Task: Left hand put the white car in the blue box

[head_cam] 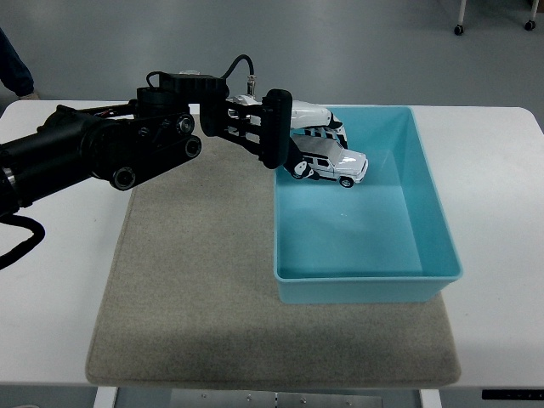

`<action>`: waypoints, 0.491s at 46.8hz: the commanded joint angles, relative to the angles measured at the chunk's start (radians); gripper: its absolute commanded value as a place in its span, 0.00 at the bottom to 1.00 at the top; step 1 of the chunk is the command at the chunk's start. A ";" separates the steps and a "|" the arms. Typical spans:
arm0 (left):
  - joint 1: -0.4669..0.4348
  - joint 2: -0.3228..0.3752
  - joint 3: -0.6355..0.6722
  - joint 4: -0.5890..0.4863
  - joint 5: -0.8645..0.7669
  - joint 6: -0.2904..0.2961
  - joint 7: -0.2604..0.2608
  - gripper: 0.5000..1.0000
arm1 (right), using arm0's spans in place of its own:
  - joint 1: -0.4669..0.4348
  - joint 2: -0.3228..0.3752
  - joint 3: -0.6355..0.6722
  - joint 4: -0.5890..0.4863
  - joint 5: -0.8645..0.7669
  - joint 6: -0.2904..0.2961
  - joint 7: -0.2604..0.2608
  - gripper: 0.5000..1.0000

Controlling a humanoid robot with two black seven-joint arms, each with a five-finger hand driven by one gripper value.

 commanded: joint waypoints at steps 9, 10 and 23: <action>0.022 0.000 0.000 -0.008 -0.005 0.005 -0.002 0.43 | 0.000 0.000 0.001 0.000 0.000 0.000 0.000 0.87; 0.022 0.000 0.002 -0.008 -0.005 0.005 -0.002 0.43 | 0.000 0.000 0.000 0.000 0.000 0.000 0.000 0.87; 0.025 -0.008 0.005 -0.008 -0.005 0.000 -0.002 0.50 | 0.000 0.000 0.000 0.000 -0.001 0.000 0.000 0.87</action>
